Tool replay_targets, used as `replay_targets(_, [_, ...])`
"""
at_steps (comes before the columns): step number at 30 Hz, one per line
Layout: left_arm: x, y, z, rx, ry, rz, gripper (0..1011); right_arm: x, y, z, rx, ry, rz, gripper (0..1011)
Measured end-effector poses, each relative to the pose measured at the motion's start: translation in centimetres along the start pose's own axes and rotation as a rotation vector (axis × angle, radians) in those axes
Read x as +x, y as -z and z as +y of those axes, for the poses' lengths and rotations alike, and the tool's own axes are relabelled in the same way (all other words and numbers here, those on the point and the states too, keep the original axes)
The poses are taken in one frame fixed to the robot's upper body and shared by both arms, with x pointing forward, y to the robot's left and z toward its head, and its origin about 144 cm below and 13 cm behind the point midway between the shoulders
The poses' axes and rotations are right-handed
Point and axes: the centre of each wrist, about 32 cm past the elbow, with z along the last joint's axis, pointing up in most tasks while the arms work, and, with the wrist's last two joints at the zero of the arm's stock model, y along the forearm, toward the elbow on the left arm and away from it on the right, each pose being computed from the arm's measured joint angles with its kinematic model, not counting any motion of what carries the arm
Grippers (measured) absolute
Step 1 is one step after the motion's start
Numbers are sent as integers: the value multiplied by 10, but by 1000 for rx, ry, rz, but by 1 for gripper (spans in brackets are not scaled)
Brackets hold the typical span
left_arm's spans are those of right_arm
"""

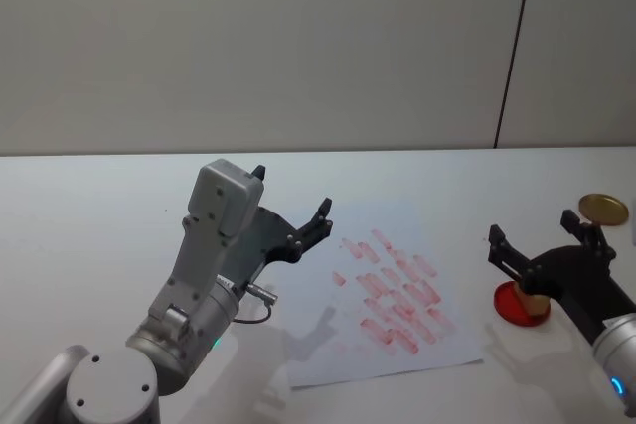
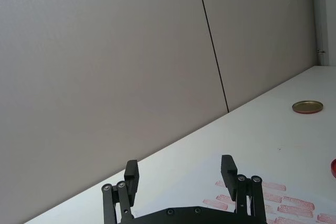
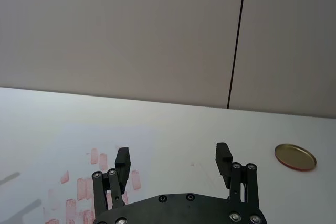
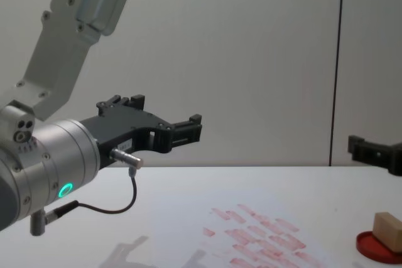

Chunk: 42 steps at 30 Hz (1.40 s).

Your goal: Use the one hand to pick up the stamp and affix it onto the A4 paper.

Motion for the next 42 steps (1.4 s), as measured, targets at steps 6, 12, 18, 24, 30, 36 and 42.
replay_targets(6, [0,0,0,0,0,0,993,-4,3,4,-48,36,10,1001])
replay_targets(12, [0,0,0,0,0,0,993,-5,8,12,-92,62,14,1001])
replay_targets(18, [0,0,0,0,0,0,993,-3,15,21,-136,77,17,1001])
replay_targets(24, [0,0,0,0,0,0,993,-2,21,29,-177,79,17,1001])
replay_targets(30, [0,0,0,0,0,0,993,-1,25,34,-214,79,15,1001])
replay_targets(36, [0,0,0,0,0,0,993,-1,28,36,-246,80,10,910])
replay_targets(42, [0,0,0,0,0,0,993,-1,30,37,-266,84,4,781])
